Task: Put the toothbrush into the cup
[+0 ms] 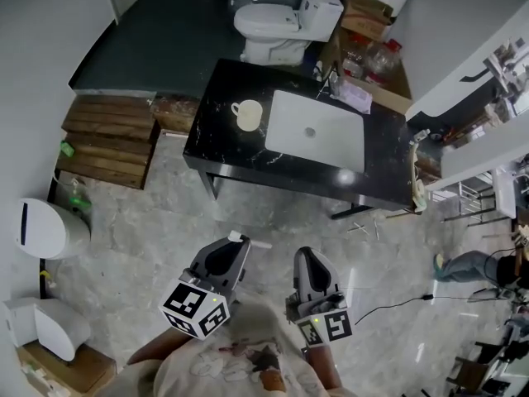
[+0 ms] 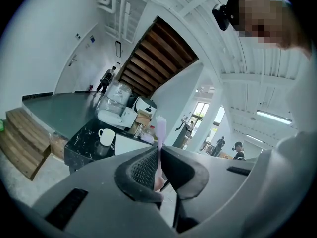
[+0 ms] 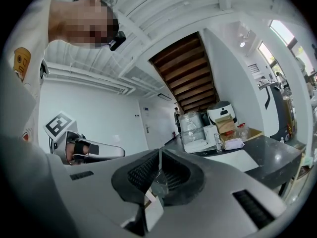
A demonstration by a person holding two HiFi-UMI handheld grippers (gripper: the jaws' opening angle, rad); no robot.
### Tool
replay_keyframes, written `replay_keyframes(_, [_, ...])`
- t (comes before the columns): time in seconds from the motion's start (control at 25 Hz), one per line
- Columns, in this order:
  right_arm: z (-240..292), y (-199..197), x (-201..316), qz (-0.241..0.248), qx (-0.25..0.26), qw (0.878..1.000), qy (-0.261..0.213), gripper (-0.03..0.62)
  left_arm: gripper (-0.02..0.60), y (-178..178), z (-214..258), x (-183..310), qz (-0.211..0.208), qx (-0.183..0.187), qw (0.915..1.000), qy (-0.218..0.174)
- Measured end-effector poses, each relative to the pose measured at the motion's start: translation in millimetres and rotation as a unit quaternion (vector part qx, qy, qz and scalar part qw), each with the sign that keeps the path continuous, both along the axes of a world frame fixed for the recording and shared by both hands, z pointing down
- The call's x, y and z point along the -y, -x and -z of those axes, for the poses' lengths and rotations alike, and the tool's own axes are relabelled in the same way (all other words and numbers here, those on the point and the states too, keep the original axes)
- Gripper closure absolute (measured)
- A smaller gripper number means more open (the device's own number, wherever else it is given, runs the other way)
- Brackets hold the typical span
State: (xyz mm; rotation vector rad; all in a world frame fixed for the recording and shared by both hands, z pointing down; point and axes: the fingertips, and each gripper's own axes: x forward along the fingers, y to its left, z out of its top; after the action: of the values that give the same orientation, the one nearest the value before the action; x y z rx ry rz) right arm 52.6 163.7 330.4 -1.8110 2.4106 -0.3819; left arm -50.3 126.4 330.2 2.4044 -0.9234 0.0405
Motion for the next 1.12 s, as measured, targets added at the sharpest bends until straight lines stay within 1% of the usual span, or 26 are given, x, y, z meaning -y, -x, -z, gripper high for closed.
replay_keyframes(0.2, [1,24,44,0.002,-0.003,1.0,0.003,0.565,0.551,29,11,40,0.007,0.001,0.9998,-0.018])
replay_keyframes(0.36, [-4,44,76,0.009,-0.007,1.0,0.01,0.565,0.551,49,10,69,0.007,0.006,0.9998,-0.016])
replay_keyframes(0.48, [-7,49,89,0.01,-0.003,1.0,0.014,0.565,0.551,55,7,82,0.008,0.014,0.9997,-0.018])
replay_keyframes(0.68, [-15,47,110,0.027,-0.002,0.999,0.024,0.565,0.551,55,5,99,0.022,0.021,0.9994,-0.018])
replay_keyframes(0.84, [-21,38,132,0.043,0.012,0.999,0.021,0.565,0.551,47,-3,116,0.04,0.031,0.9986,-0.017])
replay_keyframes(1.0, [-21,20,158,0.07,0.012,0.997,0.024,0.565,0.551,29,-3,138,0.062,0.032,0.9974,-0.015])
replay_keyframes(1.12, [-12,3,184,0.086,0.01,0.996,0.017,0.565,0.551,10,5,163,0.072,0.037,0.9965,-0.02])
